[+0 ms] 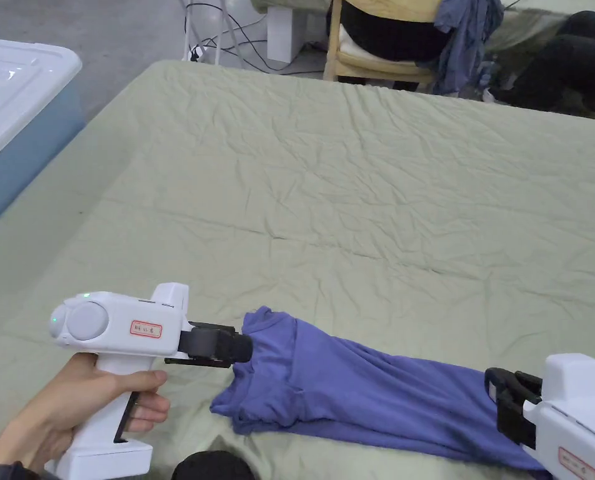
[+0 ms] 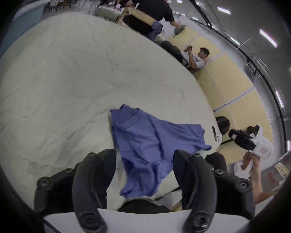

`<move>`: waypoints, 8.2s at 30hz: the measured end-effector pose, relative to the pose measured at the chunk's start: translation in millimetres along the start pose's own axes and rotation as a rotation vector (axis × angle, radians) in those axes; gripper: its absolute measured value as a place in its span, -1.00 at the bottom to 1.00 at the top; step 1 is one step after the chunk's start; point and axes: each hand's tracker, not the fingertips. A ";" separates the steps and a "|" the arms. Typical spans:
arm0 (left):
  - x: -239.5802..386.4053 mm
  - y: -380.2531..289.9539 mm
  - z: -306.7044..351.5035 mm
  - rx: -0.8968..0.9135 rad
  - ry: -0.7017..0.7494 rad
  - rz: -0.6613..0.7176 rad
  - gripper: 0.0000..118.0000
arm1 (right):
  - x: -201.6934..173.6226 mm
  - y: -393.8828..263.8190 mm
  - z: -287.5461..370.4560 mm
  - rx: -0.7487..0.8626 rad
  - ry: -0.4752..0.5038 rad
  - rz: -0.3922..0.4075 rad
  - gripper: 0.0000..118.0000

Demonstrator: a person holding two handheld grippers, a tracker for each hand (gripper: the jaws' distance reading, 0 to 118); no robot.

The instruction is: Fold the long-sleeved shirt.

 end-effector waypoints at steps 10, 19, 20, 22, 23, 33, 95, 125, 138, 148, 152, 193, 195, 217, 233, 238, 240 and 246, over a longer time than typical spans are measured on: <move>-61.8 14.5 -82.4 -0.112 -0.115 0.150 0.26 | 3.6 5.6 -33.5 -0.073 -0.010 0.001 -0.98; -39.3 21.2 -122.0 -0.146 -0.339 0.173 0.26 | 7.5 6.1 -44.8 -0.089 -0.016 -0.001 -0.98; -36.7 21.1 -127.6 -0.149 -0.331 0.170 0.25 | 8.1 5.7 -45.2 -0.090 -0.016 -0.005 -0.98; -35.3 20.5 -134.2 -0.145 -0.321 0.168 0.22 | 9.6 4.4 -45.9 -0.091 -0.012 -0.013 -0.98; -35.0 20.8 -133.6 -0.143 -0.326 0.169 0.15 | 9.0 3.6 -45.1 -0.092 -0.011 -0.014 -0.98; -16.9 15.3 -117.8 -0.101 -0.147 0.051 -0.56 | 8.0 0.4 -43.2 -0.082 0.000 -0.032 -0.98; 238.2 18.3 -233.8 -0.250 0.111 -0.200 0.20 | 127.3 -68.7 15.5 0.030 -0.041 -0.381 -0.98; 213.1 -39.4 -186.2 -0.082 0.211 -0.308 -0.97 | 102.8 -55.6 25.9 0.030 -0.041 -0.323 -0.98; 263.7 -47.9 -224.6 -0.116 0.173 -0.363 -0.97 | 92.3 -51.0 23.6 0.008 -0.042 -0.310 -0.98; 250.5 -48.4 -99.5 0.129 0.204 -0.333 -0.97 | 40.9 -26.0 42.4 0.066 0.003 -0.177 -0.98; 222.2 -60.5 -47.4 0.199 0.308 -0.282 -0.97 | 14.9 -24.1 45.6 0.076 0.028 -0.130 -0.98; 61.2 -8.9 -120.6 -0.097 -0.119 0.054 0.61 | 8.1 -4.6 -179.6 -0.510 0.196 0.115 -0.98; 40.7 -2.1 -138.1 -0.125 -0.140 0.122 0.61 | 8.7 -5.1 -178.6 -0.505 0.200 0.107 -0.98; 46.6 7.2 -207.8 -0.225 -0.422 0.117 0.61 | 17.8 -12.0 -178.5 -0.475 0.238 0.050 -0.98; 73.0 -5.6 -188.4 -0.163 -0.153 0.038 -0.72 | 10.7 -7.2 -150.3 -0.327 0.192 0.078 -0.98; 83.3 -6.7 -180.2 -0.160 -0.088 -0.011 -0.72 | 4.1 -0.1 -74.5 -0.110 0.114 0.117 -0.98; 86.8 -7.6 -178.8 -0.156 -0.080 -0.003 -0.72 | 2.3 -5.9 -46.3 -0.043 0.080 0.093 -0.98; 97.9 -10.8 -173.1 -0.147 -0.043 -0.052 -0.72 | -6.7 -33.5 17.0 0.090 0.002 0.052 -0.98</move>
